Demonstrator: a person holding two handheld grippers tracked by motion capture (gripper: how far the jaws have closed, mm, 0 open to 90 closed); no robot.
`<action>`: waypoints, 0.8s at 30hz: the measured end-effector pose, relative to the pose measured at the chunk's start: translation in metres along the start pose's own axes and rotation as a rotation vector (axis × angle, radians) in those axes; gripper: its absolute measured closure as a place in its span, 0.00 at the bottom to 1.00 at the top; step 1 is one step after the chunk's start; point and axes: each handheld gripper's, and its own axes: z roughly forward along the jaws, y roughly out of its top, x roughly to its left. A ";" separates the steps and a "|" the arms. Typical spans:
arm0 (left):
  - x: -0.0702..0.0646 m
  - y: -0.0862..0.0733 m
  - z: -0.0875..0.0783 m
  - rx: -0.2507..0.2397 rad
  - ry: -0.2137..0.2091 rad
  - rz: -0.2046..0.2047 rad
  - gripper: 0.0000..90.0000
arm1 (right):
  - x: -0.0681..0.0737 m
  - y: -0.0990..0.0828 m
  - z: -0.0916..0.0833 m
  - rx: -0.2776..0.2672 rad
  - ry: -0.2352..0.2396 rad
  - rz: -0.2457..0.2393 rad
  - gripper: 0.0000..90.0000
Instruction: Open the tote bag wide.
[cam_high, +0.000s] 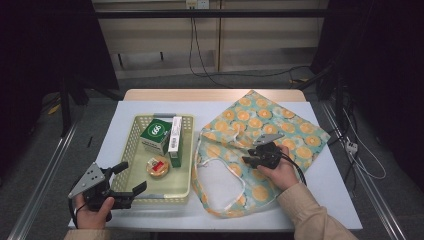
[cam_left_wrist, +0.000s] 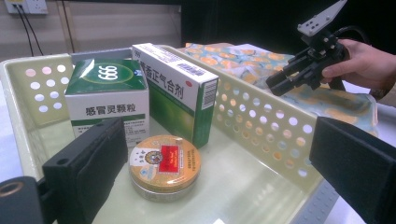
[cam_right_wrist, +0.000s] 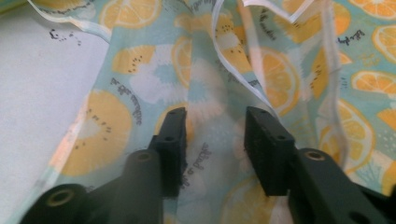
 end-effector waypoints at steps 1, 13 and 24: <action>0.000 0.000 0.000 -0.001 -0.001 -0.002 0.05 | 0.000 -0.001 0.001 -0.004 0.001 0.000 0.65; -0.003 0.000 0.001 -0.004 -0.004 -0.002 0.05 | -0.002 -0.003 0.003 -0.025 0.012 0.031 0.97; -0.003 0.001 0.001 -0.008 -0.006 0.000 0.05 | 0.003 -0.002 -0.002 -0.011 0.040 0.042 1.00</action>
